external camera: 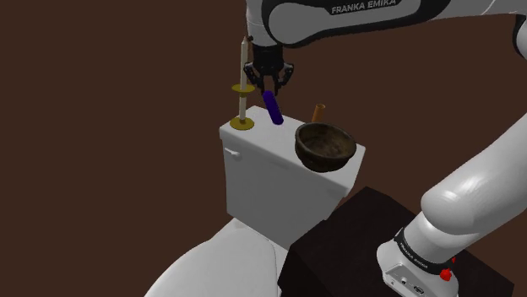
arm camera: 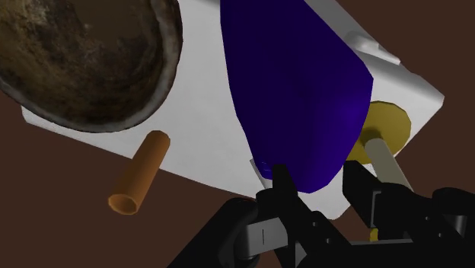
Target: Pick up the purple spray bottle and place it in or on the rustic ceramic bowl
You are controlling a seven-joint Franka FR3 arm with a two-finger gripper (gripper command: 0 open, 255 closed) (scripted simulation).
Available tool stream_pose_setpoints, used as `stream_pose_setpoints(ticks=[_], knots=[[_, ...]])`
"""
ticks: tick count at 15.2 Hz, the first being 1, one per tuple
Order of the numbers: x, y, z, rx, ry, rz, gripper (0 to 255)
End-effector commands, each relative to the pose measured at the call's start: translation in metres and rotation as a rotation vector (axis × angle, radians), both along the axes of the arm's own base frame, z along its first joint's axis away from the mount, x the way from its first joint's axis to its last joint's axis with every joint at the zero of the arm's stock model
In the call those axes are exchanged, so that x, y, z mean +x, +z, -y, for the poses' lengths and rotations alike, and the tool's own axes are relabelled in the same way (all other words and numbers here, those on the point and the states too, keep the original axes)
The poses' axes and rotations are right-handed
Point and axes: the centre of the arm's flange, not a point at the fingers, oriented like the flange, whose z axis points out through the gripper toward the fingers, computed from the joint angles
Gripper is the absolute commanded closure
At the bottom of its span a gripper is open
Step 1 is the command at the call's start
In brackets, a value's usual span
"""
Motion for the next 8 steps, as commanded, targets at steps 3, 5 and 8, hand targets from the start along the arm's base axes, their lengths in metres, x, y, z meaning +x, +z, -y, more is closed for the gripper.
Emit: stream_pose_setpoints(ticks=[3,5,8], knots=[[0.000,0.022,0.000,0.000,0.000,0.000,255],[0.000,0.033,0.000,0.000,0.000,0.000,255],[0.000,0.048,0.000,0.000,0.000,0.000,255]])
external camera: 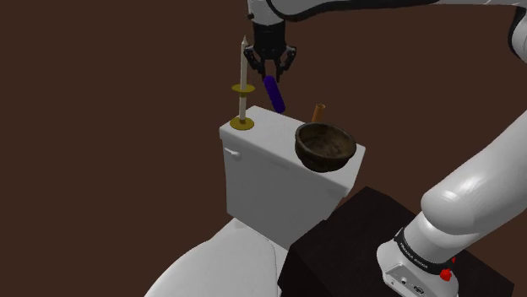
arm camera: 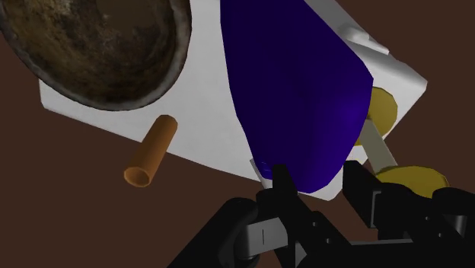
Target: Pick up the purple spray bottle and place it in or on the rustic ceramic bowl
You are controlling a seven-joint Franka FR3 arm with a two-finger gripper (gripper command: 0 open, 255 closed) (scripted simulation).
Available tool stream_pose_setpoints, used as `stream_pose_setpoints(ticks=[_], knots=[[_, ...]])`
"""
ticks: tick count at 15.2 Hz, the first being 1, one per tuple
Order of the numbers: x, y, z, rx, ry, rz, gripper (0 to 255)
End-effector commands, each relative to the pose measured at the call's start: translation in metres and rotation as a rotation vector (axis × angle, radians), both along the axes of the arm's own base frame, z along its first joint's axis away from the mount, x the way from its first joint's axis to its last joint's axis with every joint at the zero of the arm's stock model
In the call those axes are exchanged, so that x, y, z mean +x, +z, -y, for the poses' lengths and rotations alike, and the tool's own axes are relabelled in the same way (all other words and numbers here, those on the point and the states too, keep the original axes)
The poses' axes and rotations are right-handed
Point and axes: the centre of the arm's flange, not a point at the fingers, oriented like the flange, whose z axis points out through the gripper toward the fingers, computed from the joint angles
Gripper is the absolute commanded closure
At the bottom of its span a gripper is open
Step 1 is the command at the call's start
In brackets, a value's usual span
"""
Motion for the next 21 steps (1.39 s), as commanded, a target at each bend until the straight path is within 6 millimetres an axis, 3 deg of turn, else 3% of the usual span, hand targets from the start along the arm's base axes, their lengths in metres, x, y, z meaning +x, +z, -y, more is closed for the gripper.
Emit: stream_pose_setpoints(ticks=[1,5,21], knots=[[-0.002,0.011,0.000,0.000,0.000,0.000,255],[-0.002,0.029,0.000,0.000,0.000,0.000,255],[-0.207,0.010,0.039,0.000,0.000,0.000,255]])
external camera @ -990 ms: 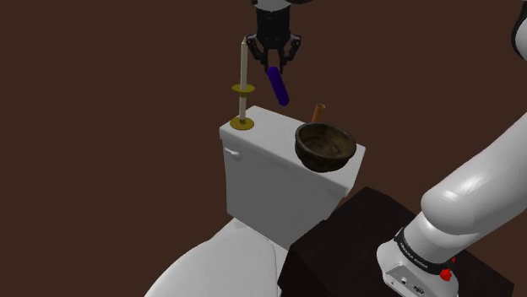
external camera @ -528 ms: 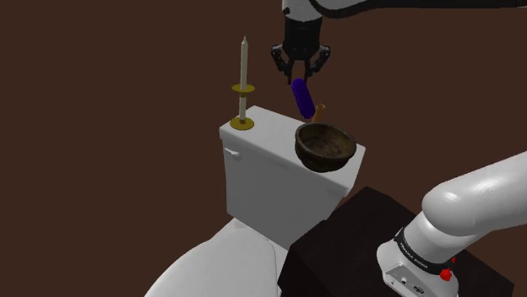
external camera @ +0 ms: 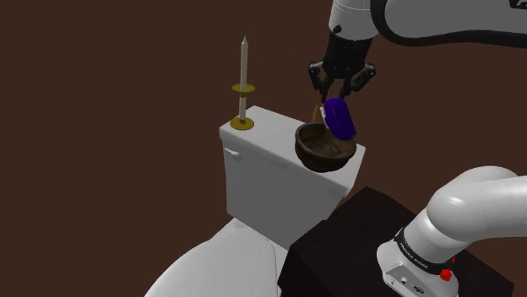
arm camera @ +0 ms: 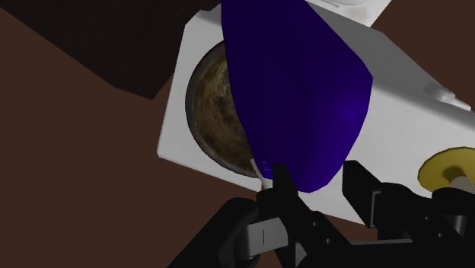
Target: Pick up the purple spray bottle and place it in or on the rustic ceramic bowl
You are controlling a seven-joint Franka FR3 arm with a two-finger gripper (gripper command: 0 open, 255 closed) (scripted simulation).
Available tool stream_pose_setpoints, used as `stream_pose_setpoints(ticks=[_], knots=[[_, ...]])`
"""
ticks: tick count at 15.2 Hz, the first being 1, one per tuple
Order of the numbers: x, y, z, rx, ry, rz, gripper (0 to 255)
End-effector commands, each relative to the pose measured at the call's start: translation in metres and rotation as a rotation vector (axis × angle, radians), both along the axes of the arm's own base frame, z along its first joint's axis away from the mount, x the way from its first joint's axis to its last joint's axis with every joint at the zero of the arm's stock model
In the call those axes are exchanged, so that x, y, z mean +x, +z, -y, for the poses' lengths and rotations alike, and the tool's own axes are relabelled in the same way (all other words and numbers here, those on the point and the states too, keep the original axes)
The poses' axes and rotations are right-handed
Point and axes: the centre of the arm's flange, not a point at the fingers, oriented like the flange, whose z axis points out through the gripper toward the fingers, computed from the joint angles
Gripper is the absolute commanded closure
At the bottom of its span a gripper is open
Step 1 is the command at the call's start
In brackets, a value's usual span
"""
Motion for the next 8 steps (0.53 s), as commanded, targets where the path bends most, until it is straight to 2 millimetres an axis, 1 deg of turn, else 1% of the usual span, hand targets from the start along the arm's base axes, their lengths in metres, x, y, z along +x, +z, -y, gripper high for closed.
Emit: stream_pose_setpoints(ticks=[1,8], knots=[[-0.012,-0.005,0.002,0.001,0.000,0.000,255],[-0.012,-0.042,0.002,0.001,0.000,0.000,255]])
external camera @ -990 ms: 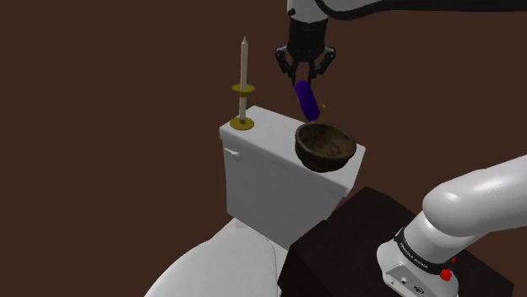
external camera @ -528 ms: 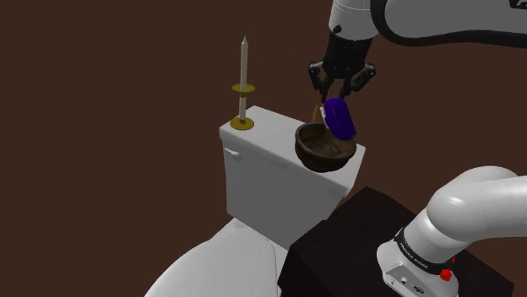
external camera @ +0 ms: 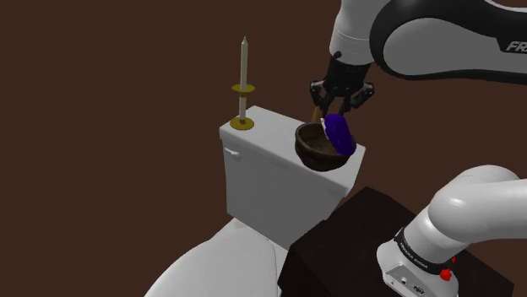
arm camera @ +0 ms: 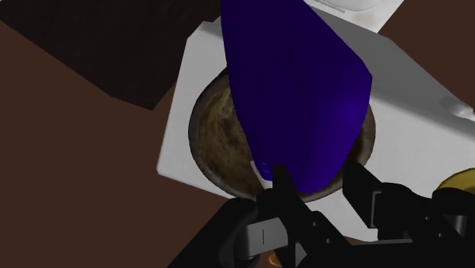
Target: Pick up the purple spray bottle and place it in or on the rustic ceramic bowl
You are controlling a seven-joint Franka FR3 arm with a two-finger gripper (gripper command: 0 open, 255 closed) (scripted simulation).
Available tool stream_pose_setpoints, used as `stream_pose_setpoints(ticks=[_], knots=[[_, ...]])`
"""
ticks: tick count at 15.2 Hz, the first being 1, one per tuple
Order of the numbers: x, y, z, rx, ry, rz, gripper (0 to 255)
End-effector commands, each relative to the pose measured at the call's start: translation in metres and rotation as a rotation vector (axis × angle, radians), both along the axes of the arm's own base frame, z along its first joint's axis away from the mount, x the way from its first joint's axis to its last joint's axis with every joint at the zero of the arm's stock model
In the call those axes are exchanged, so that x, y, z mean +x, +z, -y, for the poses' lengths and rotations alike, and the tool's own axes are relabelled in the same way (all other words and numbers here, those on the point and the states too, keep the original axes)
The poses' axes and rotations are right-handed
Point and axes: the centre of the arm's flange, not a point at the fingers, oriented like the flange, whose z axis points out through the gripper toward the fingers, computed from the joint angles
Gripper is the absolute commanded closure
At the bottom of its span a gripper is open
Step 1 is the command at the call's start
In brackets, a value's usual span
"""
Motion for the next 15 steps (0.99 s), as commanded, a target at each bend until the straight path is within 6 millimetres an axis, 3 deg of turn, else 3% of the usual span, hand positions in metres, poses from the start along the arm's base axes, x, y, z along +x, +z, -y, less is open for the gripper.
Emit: stream_pose_setpoints(ticks=[1,9,10,15], knots=[[0.0002,-0.0136,-0.0004,0.000,0.000,0.000,255],[0.0002,-0.0136,-0.0004,0.000,0.000,0.000,255],[0.0012,-0.0144,-0.0007,0.000,0.000,0.000,0],[0.0002,-0.0136,-0.0004,0.000,0.000,0.000,0]])
